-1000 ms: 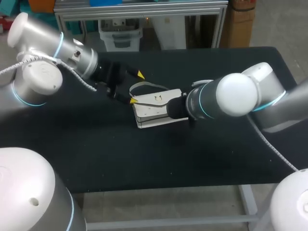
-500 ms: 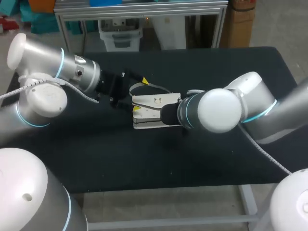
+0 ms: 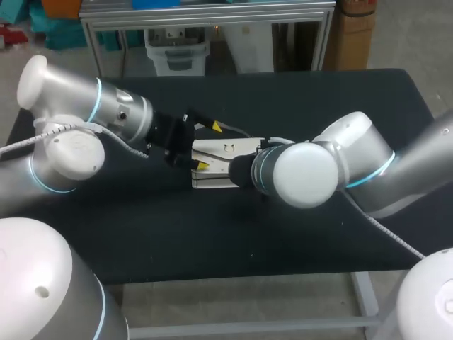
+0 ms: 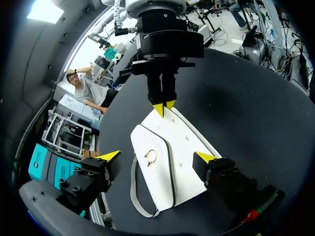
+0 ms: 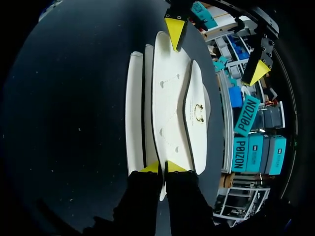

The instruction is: Pick up the bag, open it, inspect its contents, close it, and place it on the opposite side

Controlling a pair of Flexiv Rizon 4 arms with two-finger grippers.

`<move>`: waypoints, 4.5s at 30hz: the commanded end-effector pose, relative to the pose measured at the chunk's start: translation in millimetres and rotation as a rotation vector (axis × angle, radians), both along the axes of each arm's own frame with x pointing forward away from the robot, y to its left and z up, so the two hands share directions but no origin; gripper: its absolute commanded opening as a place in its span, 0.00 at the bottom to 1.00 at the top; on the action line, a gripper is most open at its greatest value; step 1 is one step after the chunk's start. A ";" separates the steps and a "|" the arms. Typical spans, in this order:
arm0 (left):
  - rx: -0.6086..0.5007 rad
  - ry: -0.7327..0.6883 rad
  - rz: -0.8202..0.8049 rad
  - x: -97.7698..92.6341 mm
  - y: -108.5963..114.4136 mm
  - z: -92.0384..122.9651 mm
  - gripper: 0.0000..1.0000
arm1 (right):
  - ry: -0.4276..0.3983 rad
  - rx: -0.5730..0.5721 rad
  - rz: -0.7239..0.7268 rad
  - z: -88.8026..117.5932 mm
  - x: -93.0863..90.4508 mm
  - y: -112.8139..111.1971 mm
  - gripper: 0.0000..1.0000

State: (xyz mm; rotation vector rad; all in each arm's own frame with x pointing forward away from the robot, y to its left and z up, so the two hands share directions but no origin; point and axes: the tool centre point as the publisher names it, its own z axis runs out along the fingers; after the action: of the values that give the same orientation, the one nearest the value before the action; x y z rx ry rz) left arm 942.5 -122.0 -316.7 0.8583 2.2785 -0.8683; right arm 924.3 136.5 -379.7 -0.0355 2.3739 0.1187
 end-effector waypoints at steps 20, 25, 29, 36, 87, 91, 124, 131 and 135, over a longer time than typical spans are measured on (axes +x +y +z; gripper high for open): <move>0.018 -0.011 0.013 1.1 -9.8 -14.4 0.92 | -0.010 0.038 0.039 -9.1 3.3 -2.6 0.00; 0.018 -0.014 0.025 2.1 -9.4 -14.7 0.89 | -0.028 0.026 0.042 -10.5 2.2 -2.1 0.00; 0.020 -0.012 0.029 2.7 -9.7 -16.2 0.86 | -0.035 0.023 0.050 -12.6 1.2 -1.5 0.00; 0.037 -0.040 0.055 4.3 -12.4 -20.9 0.78 | -0.043 0.026 0.053 -13.2 0.6 -1.0 0.00; -0.063 0.126 0.207 42.1 -5.2 -1.3 0.00 | -0.043 0.026 0.053 -13.2 0.6 -1.0 0.00; -0.079 0.155 0.234 43.8 -0.1 6.2 0.00 | -0.043 0.026 0.053 -13.2 0.6 -1.0 0.00; 0.019 -0.053 0.271 29.2 -4.0 -22.1 0.56 | -0.043 0.026 0.053 -13.2 0.6 -1.0 0.00; 0.052 -0.049 0.293 41.7 -9.1 -25.4 0.54 | -0.043 0.026 0.053 -13.2 0.6 -1.0 0.00; 0.090 -0.027 0.305 46.3 -11.4 -22.8 0.53 | -0.043 0.026 0.053 -13.2 0.6 -1.0 0.00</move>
State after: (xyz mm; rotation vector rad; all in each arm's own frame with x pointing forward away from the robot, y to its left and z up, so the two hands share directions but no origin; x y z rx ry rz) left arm 983.2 -125.3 -344.4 0.5434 2.3221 -0.6654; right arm 927.1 139.5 -386.9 -0.0881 2.4072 0.1552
